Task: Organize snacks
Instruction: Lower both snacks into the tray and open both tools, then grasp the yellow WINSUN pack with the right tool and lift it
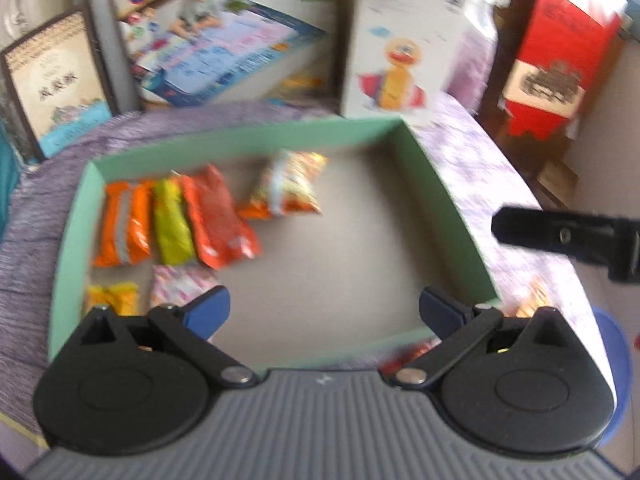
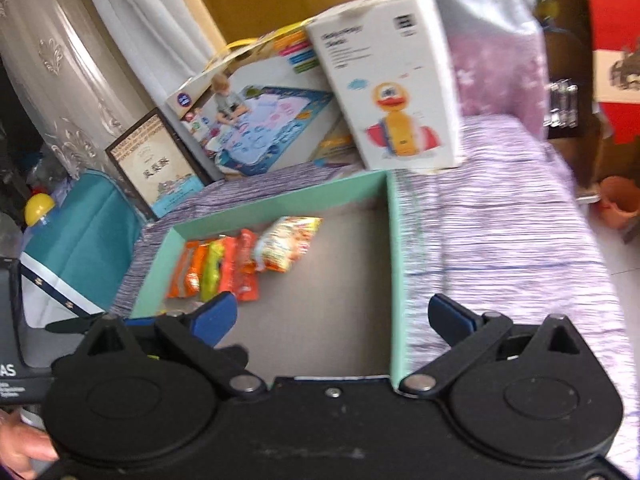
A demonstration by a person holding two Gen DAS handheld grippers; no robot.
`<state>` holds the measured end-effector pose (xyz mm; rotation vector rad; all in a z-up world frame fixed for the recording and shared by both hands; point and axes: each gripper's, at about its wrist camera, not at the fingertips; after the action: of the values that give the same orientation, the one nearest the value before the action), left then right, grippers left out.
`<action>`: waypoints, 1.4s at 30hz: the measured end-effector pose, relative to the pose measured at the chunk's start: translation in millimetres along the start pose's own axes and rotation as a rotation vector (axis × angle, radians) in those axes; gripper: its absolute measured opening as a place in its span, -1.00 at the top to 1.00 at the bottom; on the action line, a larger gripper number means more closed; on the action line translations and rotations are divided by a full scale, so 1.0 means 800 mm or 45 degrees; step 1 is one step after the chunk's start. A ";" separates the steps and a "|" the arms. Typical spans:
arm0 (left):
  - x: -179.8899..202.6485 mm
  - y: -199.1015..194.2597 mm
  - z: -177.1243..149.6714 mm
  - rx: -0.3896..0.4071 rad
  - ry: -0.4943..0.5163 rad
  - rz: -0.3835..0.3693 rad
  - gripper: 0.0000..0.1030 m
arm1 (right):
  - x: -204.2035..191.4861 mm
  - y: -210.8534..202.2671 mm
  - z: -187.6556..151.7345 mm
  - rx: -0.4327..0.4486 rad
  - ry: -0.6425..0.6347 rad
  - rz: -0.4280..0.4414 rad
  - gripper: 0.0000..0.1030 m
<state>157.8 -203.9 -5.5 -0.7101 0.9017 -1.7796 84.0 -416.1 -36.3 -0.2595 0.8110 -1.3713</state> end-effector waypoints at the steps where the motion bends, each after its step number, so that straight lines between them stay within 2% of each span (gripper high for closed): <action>1: 0.008 -0.001 -0.007 -0.009 0.013 -0.011 -1.00 | 0.006 -0.007 -0.005 0.008 0.001 -0.017 -1.00; 5: 0.037 0.000 -0.033 -0.043 0.053 -0.040 -1.00 | 0.031 -0.026 -0.028 -0.018 0.012 -0.085 -1.00; 10: 0.060 0.010 -0.060 -0.101 0.077 -0.052 -1.00 | 0.054 -0.030 -0.055 -0.088 0.033 -0.109 -0.97; 14: 0.077 0.019 -0.072 -0.146 0.093 -0.079 -1.00 | 0.070 -0.033 -0.073 -0.099 0.066 -0.138 -0.81; 16: 0.088 0.021 -0.075 -0.152 0.102 -0.097 -1.00 | 0.079 -0.035 -0.080 -0.099 0.096 -0.143 -0.59; 19: 0.102 0.024 -0.079 -0.143 0.130 -0.103 -1.00 | 0.085 -0.035 -0.090 -0.127 0.102 -0.114 -0.37; 21: 0.105 0.029 -0.080 -0.143 0.147 -0.089 -1.00 | 0.086 -0.029 -0.098 -0.164 0.100 -0.080 -0.33; 27: 0.081 0.031 -0.080 -0.130 0.133 -0.031 -1.00 | 0.089 -0.009 -0.114 -0.216 0.110 -0.067 -0.33; 33: 0.043 0.015 -0.092 -0.101 0.105 -0.004 -0.99 | 0.068 -0.003 -0.134 -0.264 0.048 -0.035 -0.33; 38: 0.016 0.012 -0.112 -0.129 0.079 0.015 -0.99 | 0.041 0.008 -0.153 -0.256 -0.049 -0.102 -0.34; 42: 0.001 0.017 -0.125 -0.164 0.083 0.016 -0.91 | 0.027 0.010 -0.155 -0.250 -0.071 -0.159 -0.34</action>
<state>85.2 -182.0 -72.3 -0.7302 1.0700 -1.7533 10.4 -399.6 -137.0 -0.5065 0.8963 -1.3957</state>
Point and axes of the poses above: each gripper's, at about its wrist camera, not at the fingertips, and y roughly the way its jaws point, x to its right, z to its top, and after that the axes turned 1 degree about x, right-handed
